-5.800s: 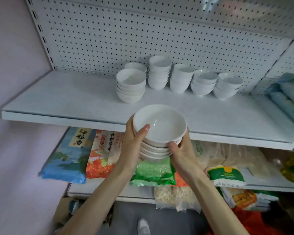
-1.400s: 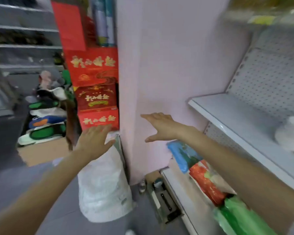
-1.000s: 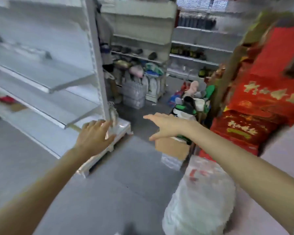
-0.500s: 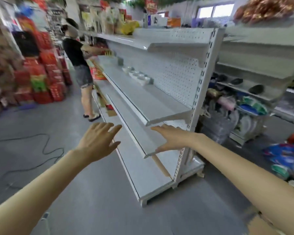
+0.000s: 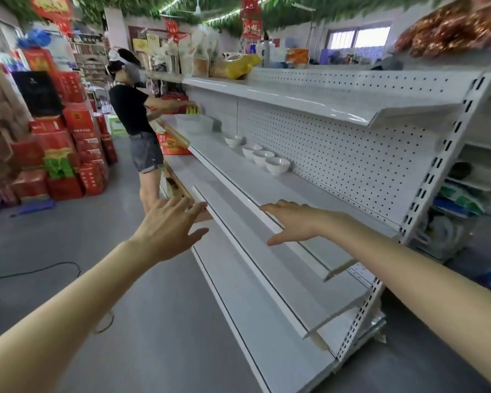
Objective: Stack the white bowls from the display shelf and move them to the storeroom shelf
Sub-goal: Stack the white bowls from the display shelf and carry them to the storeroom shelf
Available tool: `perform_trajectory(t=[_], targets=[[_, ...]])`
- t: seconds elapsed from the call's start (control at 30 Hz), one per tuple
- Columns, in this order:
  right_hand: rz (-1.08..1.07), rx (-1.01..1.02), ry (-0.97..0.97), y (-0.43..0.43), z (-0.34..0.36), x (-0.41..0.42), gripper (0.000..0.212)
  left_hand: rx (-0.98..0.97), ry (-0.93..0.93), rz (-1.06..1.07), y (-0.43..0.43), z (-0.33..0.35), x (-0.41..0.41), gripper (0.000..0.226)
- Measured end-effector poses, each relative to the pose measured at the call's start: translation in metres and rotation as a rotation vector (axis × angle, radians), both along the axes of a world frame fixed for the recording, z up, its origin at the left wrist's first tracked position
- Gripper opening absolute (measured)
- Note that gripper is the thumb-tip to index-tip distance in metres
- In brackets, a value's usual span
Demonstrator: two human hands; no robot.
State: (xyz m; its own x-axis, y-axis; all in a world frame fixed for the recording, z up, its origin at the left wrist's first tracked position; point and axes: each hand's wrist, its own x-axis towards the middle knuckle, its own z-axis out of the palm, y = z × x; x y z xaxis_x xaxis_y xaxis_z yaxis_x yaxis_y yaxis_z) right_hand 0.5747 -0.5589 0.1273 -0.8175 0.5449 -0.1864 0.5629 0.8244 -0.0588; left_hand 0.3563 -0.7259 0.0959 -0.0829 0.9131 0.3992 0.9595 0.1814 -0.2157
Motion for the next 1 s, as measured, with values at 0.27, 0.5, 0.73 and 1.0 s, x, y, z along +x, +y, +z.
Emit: perform_trajectory(t=[0.27, 0.5, 0.73, 1.0], targets=[[-0.082, -0.007, -0.032, 0.06, 0.008, -0.101, 0.084, 0.007, -0.055, -0.077, 0.074, 0.008, -0.108, 0.057], [-0.148, -0.029, -0.023, 0.141, -0.008, -0.181, 0.085, -0.07, -0.09, -0.064, 0.156, -0.014, -0.201, 0.062], [-0.183, 0.005, 0.025, 0.256, 0.0, -0.264, 0.086, -0.135, 0.029, -0.106, 0.28, 0.005, -0.296, 0.066], [-0.251, -0.056, 0.06, 0.369, -0.004, -0.369, 0.087, -0.168, 0.027, -0.151, 0.399, 0.017, -0.407, 0.07]])
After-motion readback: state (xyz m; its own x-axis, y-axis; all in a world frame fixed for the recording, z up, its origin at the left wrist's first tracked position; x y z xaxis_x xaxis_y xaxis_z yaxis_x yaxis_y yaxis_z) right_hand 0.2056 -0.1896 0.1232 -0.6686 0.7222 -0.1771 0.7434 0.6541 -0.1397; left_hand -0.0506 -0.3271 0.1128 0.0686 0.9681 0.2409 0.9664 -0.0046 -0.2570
